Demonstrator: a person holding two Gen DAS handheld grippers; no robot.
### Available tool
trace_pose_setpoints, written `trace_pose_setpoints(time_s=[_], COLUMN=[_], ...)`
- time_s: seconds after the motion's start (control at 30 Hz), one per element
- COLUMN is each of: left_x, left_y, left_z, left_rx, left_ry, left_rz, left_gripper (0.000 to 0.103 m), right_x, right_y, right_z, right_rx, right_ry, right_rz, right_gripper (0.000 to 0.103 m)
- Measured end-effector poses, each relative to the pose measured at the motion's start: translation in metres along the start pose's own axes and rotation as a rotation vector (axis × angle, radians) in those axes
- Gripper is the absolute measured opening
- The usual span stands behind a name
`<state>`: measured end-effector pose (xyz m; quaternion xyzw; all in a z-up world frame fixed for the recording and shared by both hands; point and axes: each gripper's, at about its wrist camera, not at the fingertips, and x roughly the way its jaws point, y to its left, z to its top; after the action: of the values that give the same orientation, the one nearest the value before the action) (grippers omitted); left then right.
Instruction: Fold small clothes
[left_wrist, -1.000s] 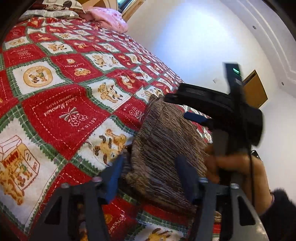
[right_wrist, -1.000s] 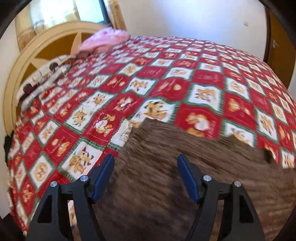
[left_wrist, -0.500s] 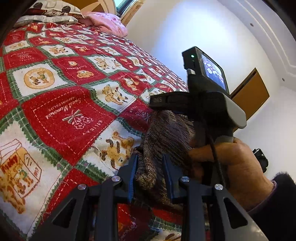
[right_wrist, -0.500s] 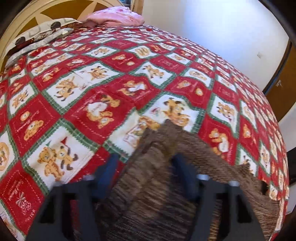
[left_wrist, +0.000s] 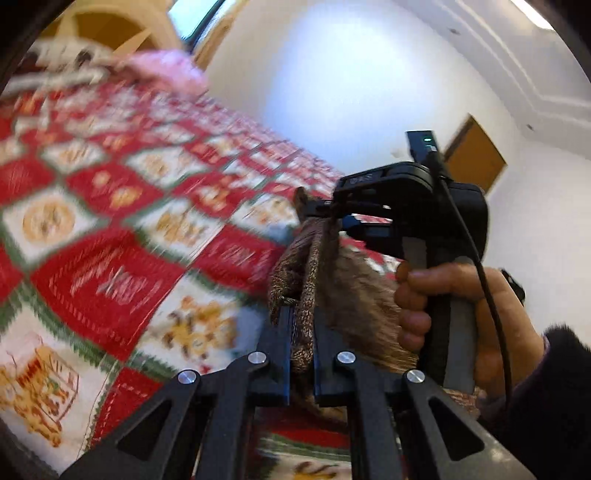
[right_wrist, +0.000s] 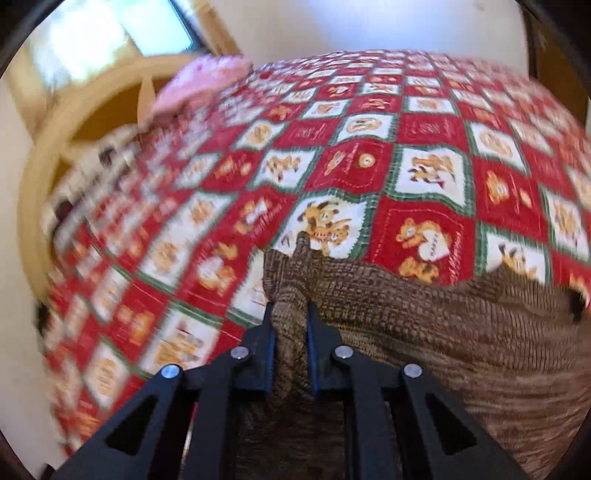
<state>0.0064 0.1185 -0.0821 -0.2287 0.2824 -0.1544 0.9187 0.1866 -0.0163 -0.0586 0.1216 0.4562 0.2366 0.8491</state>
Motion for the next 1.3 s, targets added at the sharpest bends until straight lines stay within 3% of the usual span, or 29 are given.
trace_pose_setpoints(time_s=[0.3, 0.7, 0.97, 1.3], left_x=[-0.019, -0.007, 0.036, 0.062], left_y=[-0.068, -0.174, -0.227, -0.258], left_z=[0.004, -0.008, -0.051, -0.102], left_rx=[0.241, 0.442, 0.525, 0.598], left_ry=[-0.035, 0.033, 0.142, 0.261], left_rz=[-0.110, -0.319, -0.360, -0.343], left_gripper=[0.007, 0.007, 0.007, 0.007], right_x=[-0.070, -0.176, -0.186, -0.173], right_y=[-0.045, -0.149, -0.237, -0.299], right_z=[-0.002, -0.016, -0.046, -0.074], right_rx=[0.136, 0.229, 0.335, 0.384], right_ry=[-0.099, -0.229, -0.222, -0.170], right_rz=[0.136, 0.109, 0.108, 0.099], right_gripper=[0.016, 0.015, 0.015, 0.015])
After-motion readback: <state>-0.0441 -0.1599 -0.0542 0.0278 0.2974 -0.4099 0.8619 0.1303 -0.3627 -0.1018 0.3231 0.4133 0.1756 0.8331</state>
